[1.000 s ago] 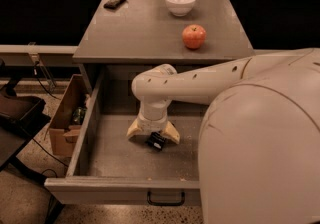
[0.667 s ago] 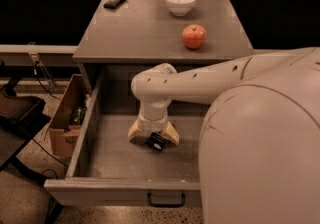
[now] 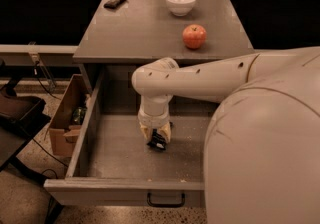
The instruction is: Pick rxbar blueberry from top drawer and place on counter
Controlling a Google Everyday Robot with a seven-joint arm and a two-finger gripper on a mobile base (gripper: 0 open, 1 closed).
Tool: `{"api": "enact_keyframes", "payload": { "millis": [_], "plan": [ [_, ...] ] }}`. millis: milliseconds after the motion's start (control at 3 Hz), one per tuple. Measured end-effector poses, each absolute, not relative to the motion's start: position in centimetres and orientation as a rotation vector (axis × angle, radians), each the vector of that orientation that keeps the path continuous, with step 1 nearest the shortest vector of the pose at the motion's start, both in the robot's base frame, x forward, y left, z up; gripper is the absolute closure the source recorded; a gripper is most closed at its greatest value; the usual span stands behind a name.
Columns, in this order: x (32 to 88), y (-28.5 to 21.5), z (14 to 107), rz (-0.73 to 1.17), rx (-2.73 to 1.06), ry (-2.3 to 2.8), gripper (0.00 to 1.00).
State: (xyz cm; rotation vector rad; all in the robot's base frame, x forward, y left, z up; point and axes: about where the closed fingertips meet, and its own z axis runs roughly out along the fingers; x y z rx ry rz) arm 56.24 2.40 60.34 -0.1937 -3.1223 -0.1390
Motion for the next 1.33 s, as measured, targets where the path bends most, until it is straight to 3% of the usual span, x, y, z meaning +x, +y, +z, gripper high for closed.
{"api": "enact_keyframes", "payload": {
  "millis": [667,1333],
  "plan": [
    [54.9,3.2,63.4,-0.188,-0.078,-3.164,1.0],
    [49.0,6.3,83.5,-0.182,0.583,-3.329,1.0]
  ]
}}
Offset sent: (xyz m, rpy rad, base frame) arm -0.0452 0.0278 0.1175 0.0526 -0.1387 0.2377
